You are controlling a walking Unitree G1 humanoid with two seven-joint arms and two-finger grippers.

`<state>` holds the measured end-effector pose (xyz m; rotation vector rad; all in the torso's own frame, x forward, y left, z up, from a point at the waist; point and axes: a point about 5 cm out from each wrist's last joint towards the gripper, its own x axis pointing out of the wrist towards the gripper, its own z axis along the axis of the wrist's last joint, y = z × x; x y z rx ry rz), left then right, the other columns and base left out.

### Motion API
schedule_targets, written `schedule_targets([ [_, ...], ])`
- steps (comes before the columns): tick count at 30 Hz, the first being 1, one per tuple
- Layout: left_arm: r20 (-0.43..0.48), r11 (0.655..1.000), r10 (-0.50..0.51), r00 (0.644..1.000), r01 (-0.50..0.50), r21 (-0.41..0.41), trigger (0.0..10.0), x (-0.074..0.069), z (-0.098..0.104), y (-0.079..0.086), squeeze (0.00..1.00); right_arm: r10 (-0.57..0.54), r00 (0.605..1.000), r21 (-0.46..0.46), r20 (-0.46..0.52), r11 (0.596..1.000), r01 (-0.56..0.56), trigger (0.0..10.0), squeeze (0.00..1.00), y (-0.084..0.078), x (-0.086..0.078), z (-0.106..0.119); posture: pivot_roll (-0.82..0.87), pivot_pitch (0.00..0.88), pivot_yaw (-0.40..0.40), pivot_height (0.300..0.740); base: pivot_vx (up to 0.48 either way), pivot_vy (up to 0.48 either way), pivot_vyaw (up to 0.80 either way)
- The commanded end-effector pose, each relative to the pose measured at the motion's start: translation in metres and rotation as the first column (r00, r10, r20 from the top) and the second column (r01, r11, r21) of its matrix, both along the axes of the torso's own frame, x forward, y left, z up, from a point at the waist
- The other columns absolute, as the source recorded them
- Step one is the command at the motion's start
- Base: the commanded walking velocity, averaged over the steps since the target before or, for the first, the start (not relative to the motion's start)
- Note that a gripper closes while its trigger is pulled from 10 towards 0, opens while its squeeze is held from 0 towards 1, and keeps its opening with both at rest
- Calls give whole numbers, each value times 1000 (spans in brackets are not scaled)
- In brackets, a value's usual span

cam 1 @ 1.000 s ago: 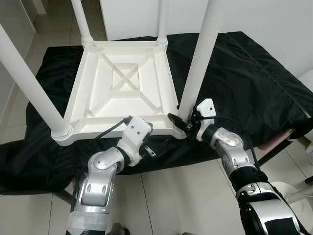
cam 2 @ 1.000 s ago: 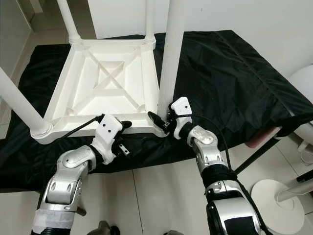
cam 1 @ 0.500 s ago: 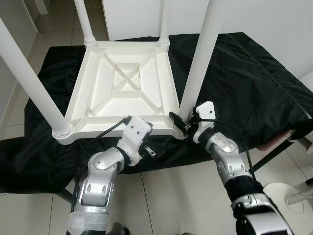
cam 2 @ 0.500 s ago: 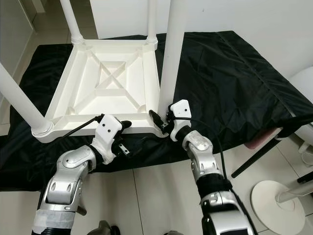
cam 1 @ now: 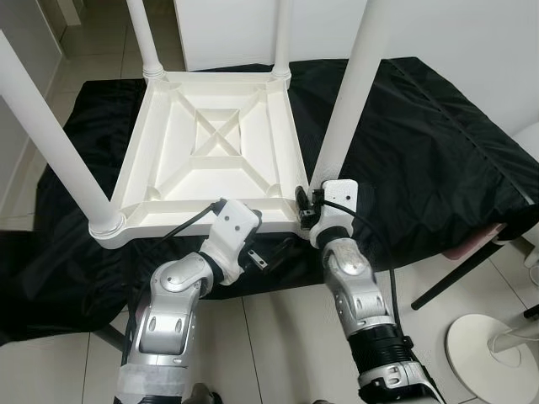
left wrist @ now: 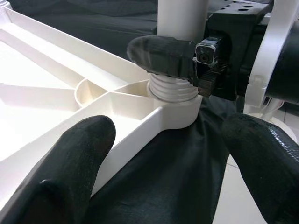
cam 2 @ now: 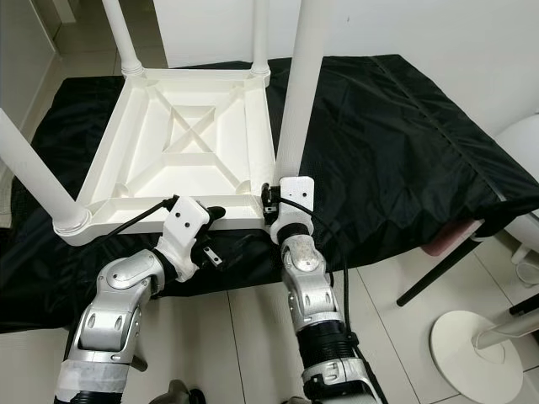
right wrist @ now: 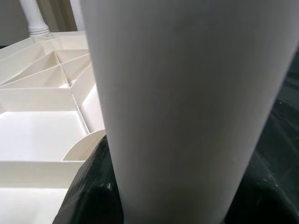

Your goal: Building children table

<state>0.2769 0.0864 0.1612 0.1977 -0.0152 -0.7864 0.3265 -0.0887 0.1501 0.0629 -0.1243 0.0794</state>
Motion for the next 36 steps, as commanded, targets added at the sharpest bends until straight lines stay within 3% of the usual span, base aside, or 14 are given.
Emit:
schedule_targets([
  [1, 36, 970, 243, 969, -242, -40, 10000, 6, 3, 8, 0, 0, 999, 27, -32, 1000, 1, 10000, 843, -1, -4, -6, -35, 63, -3, 740, 0, 0, 0],
  [2, 36, 970, 243, 969, -242, -40, 10000, 6, 3, 8, 0, 0, 999, 27, -32, 1000, 1, 10000, 843, -1, -4, -6, -35, 63, -3, 740, 0, 0, 0],
  [3, 36, 969, 245, 969, -244, -39, 10000, 6, 2, 8, 0, 8, 1000, 27, -7, 1000, -8, 10000, 1000, -2, -6, -2, -33, 60, -8, 740, 0, 0, 0],
  [11, 34, 969, 244, 969, -243, -40, 10000, 6, 2, 8, 0, 40, 997, 1, 65, 999, -40, 10000, 1000, -11, -10, 7, -31, 57, -12, 740, 0, 0, 0],
  [13, 37, 969, 244, 969, -242, -40, 10000, 5, 3, 9, 0, 35, 997, -31, 65, 999, -33, 10000, 1000, -19, -10, 7, -31, 56, -18, 740, 0, 0, 0],
  [14, 37, 970, 243, 969, -241, -39, 10000, 4, 2, 9, 0, 63, 996, -40, 58, 997, -61, 10000, 851, -22, -10, 6, -31, 54, -20, 740, 0, 0, 0],
  [15, 37, 970, 243, 969, -241, -39, 10000, 4, 2, 9, 0, 63, 996, -40, 58, 997, -61, 10000, 851, -22, -10, 6, -31, 54, -20, 740, 0, 0, 0],
  [16, 39, 970, 241, 970, -240, -35, 10000, 4, 1, 9, 0, 100, 993, -49, 56, 994, -98, 10000, 0, -25, -11, 5, -33, 53, -23, 740, 0, 0, 0],
  [23, 43, 972, 235, 971, -233, -37, 10000, 4, 1, 9, 0, 290, 955, -146, 64, 949, -279, 10000, 0, -33, -14, 5, -43, 55, -23, 740, 0, 0, 0],
  [26, 47, 984, 174, 984, -173, -35, 10000, 4, 2, 4, 0, 432, 900, -204, 54, 887, -414, 10000, 0, -37, -11, 7, -55, 31, -6, 740, 0, 0, 0],
  [27, 47, 984, 174, 984, -173, -35, 10000, 4, 2, 4, 0, 432, 900, -204, 54, 887, -414, 10000, 0, -37, -11, 7, -55, 31, -6, 740, 0, 0, 0],
  [28, 61, 989, 145, 988, -144, -22, 10000, 6, 4, 2, 0, 495, 868, -238, 38, 848, -473, 10000, 0, -39, -8, 9, -52, 21, -2, 740, 0, 0, 0],
  [29, 61, 989, 145, 988, -144, -22, 10000, 6, 4, 2, 0, 495, 868, -238, 38, 848, -473, 10000, 0, -39, -8, 9, -52, 21, -2, 740, 0, 0, 0],
  [36, 88, 992, 130, 988, -130, -7, 10000, 9, 10, 3, 0, 615, 786, -326, -56, 733, -597, 10000, 0, -41, 8, 8, -38, 12, 10, 740, 0, 0, 0],
])
